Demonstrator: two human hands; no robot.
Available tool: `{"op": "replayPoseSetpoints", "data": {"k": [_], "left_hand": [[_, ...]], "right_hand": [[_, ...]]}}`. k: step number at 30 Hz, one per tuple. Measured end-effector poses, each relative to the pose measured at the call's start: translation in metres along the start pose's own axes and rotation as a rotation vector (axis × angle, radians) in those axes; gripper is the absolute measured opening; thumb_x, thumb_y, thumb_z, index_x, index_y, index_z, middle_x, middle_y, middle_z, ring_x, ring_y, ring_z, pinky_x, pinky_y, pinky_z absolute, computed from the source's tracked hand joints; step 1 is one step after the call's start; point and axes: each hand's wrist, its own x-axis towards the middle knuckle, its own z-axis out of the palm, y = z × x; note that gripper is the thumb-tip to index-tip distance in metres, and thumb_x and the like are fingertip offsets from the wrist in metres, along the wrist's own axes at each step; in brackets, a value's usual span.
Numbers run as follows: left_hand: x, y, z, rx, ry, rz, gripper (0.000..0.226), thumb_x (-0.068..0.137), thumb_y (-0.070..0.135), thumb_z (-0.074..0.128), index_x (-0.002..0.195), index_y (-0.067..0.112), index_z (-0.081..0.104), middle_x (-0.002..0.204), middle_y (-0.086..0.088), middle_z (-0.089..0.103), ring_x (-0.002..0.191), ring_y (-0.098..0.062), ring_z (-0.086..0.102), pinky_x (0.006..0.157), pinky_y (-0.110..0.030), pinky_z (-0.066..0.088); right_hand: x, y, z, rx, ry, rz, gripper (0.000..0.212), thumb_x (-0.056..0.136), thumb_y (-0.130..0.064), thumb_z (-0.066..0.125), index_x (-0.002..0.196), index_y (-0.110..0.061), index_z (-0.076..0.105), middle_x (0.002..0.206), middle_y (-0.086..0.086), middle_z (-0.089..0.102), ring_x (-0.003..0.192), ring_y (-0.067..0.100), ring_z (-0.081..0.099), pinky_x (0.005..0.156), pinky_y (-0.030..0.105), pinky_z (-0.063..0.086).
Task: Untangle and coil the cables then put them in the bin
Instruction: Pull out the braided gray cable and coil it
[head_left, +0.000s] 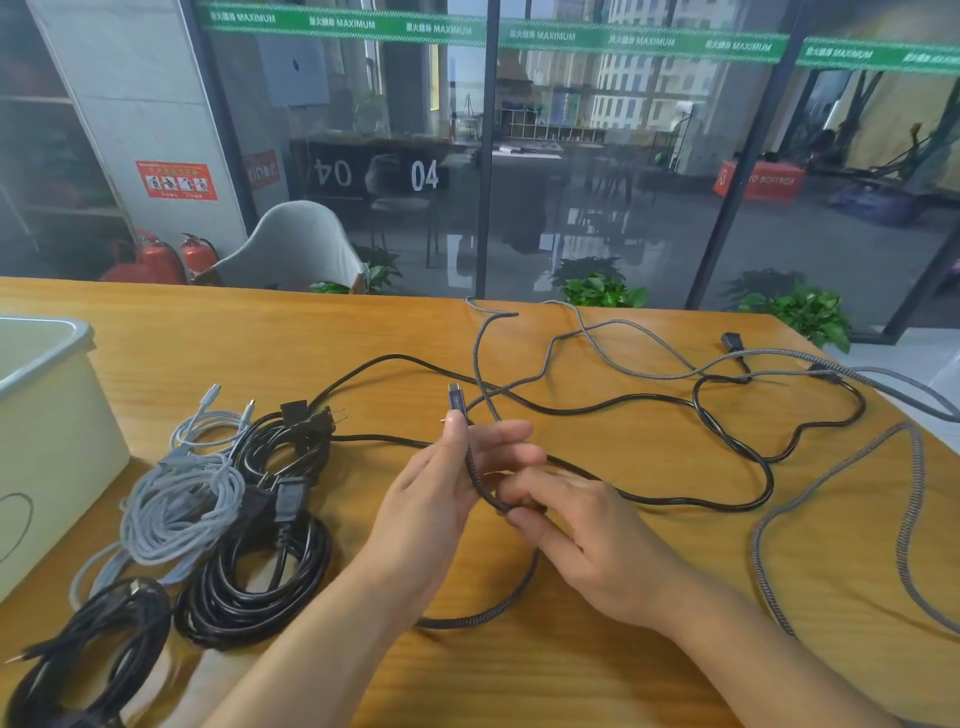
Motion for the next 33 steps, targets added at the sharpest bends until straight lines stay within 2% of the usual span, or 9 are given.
{"op": "replayPoseSetpoints", "data": {"k": [5, 8, 11, 15, 18, 23, 26, 29, 33], "left_hand": [[-0.006, 0.01, 0.004, -0.082, -0.051, -0.025, 0.059, 0.106, 0.048, 0.032, 0.121, 0.009, 0.074, 0.117, -0.02, 0.074, 0.11, -0.03, 0.069, 0.092, -0.043, 0.053], [-0.008, 0.014, 0.005, -0.097, -0.098, -0.058, 0.06, 0.103, 0.05, 0.035, 0.114, 0.007, 0.076, 0.112, -0.022, 0.075, 0.1, -0.029, 0.07, 0.074, -0.035, 0.054], [-0.007, 0.015, 0.005, -0.162, -0.11, -0.072, 0.06, 0.103, 0.051, 0.035, 0.101, 0.011, 0.08, 0.098, -0.021, 0.076, 0.104, -0.038, 0.068, 0.076, -0.04, 0.05], [-0.009, 0.022, 0.011, -0.274, -0.098, -0.074, 0.061, 0.099, 0.049, 0.036, 0.08, 0.01, 0.079, 0.063, -0.01, 0.066, 0.066, -0.03, 0.067, 0.061, -0.038, 0.055], [-0.01, 0.027, 0.014, -0.315, -0.089, -0.064, 0.061, 0.099, 0.048, 0.038, 0.074, 0.007, 0.075, 0.054, -0.008, 0.06, 0.036, -0.018, 0.049, 0.05, -0.028, 0.051], [-0.012, 0.033, 0.001, -0.375, -0.222, -0.091, 0.063, 0.105, 0.044, 0.035, 0.075, 0.004, 0.073, 0.052, -0.008, 0.06, 0.024, -0.002, 0.029, 0.035, -0.018, 0.036], [-0.013, 0.029, 0.004, -0.174, -0.363, -0.175, 0.063, 0.104, 0.046, 0.033, 0.08, 0.006, 0.074, 0.062, -0.014, 0.069, 0.026, -0.003, 0.027, 0.038, -0.018, 0.037], [-0.015, 0.022, 0.008, 0.071, -0.394, -0.217, 0.063, 0.104, 0.051, 0.034, 0.093, 0.005, 0.076, 0.087, -0.02, 0.077, 0.033, -0.009, 0.031, 0.048, -0.023, 0.042], [-0.014, 0.013, 0.012, 0.262, -0.34, -0.217, 0.062, 0.107, 0.053, 0.03, 0.115, 0.01, 0.074, 0.108, -0.009, 0.079, 0.057, -0.023, 0.06, 0.082, -0.032, 0.052]], "right_hand": [[0.0, -0.005, 0.0, 0.049, -0.096, 0.043, 0.011, 0.106, -0.028, 0.054, 0.11, -0.032, 0.063, 0.099, -0.013, 0.066, 0.093, 0.016, 0.061, 0.081, 0.037, 0.05], [0.0, -0.007, 0.002, 0.057, -0.139, 0.061, 0.016, 0.108, -0.027, 0.053, 0.115, -0.027, 0.067, 0.105, -0.016, 0.067, 0.099, 0.013, 0.062, 0.086, 0.035, 0.051], [0.001, -0.007, -0.002, 0.033, -0.147, 0.063, 0.02, 0.109, -0.032, 0.051, 0.106, -0.025, 0.069, 0.101, -0.016, 0.068, 0.098, 0.012, 0.062, 0.085, 0.032, 0.05], [0.002, 0.006, -0.012, -0.055, -0.183, 0.061, 0.046, 0.107, -0.056, 0.039, 0.087, -0.025, 0.066, 0.082, -0.009, 0.06, 0.085, 0.015, 0.058, 0.083, 0.034, 0.047], [0.003, 0.03, -0.022, -0.151, -0.167, 0.125, 0.048, 0.098, -0.074, 0.039, 0.072, -0.037, 0.056, 0.074, -0.01, 0.055, 0.081, 0.014, 0.054, 0.092, 0.034, 0.044], [-0.003, 0.06, -0.053, -0.244, -0.022, 0.232, 0.06, 0.088, -0.086, 0.041, 0.071, -0.031, 0.061, 0.072, -0.011, 0.055, 0.082, 0.011, 0.053, 0.09, 0.025, 0.037], [-0.003, 0.06, -0.056, -0.316, 0.125, 0.207, 0.054, 0.083, -0.085, 0.051, 0.063, -0.036, 0.057, 0.066, -0.014, 0.053, 0.076, 0.008, 0.051, 0.083, 0.024, 0.038], [-0.001, 0.044, -0.054, -0.436, 0.305, 0.188, 0.056, 0.081, -0.08, 0.06, 0.057, -0.029, 0.059, 0.05, -0.015, 0.044, 0.061, 0.005, 0.05, 0.065, 0.016, 0.035], [0.001, 0.02, -0.054, -0.426, 0.491, 0.154, 0.048, 0.085, -0.064, 0.069, 0.059, -0.024, 0.061, 0.046, -0.012, 0.045, 0.048, 0.01, 0.047, 0.051, 0.033, 0.048]]}}
